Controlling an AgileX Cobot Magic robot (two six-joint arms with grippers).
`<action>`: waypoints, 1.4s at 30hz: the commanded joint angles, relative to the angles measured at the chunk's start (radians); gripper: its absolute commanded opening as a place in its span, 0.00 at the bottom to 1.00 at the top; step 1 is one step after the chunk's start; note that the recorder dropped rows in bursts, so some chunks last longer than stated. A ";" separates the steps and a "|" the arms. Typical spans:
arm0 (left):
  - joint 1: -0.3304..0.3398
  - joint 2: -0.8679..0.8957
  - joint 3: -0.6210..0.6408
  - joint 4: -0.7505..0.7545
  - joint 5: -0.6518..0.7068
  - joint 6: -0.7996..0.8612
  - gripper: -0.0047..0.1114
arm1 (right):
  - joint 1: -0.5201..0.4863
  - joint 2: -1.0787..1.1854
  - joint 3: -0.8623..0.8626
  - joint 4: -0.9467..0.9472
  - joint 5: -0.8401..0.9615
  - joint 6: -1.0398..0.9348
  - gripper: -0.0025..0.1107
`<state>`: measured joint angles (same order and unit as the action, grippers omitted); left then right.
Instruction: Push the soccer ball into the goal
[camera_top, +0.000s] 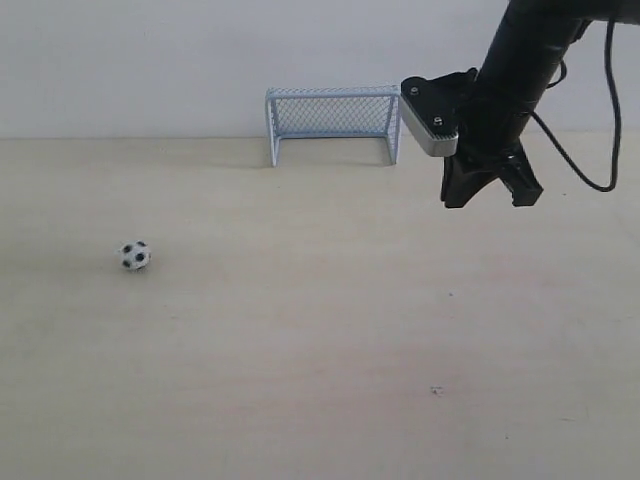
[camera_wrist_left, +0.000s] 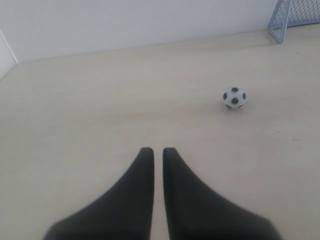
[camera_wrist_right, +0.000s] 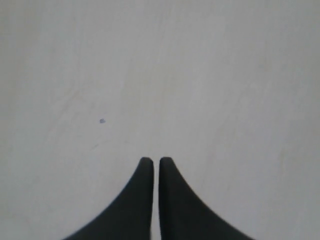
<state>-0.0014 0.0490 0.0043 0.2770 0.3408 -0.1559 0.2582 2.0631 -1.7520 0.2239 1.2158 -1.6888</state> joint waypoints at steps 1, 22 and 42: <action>-0.008 0.005 -0.004 0.000 -0.003 -0.009 0.09 | -0.053 -0.031 0.022 0.010 0.005 0.016 0.02; -0.008 0.005 -0.004 0.000 -0.003 -0.009 0.09 | -0.285 -0.170 0.106 0.094 0.005 0.101 0.02; -0.008 0.005 -0.004 0.000 -0.003 -0.009 0.09 | -0.388 -0.451 0.390 0.243 -0.129 0.209 0.02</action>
<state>-0.0014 0.0490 0.0043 0.2770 0.3408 -0.1559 -0.1218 1.6606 -1.4145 0.4462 1.1203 -1.4873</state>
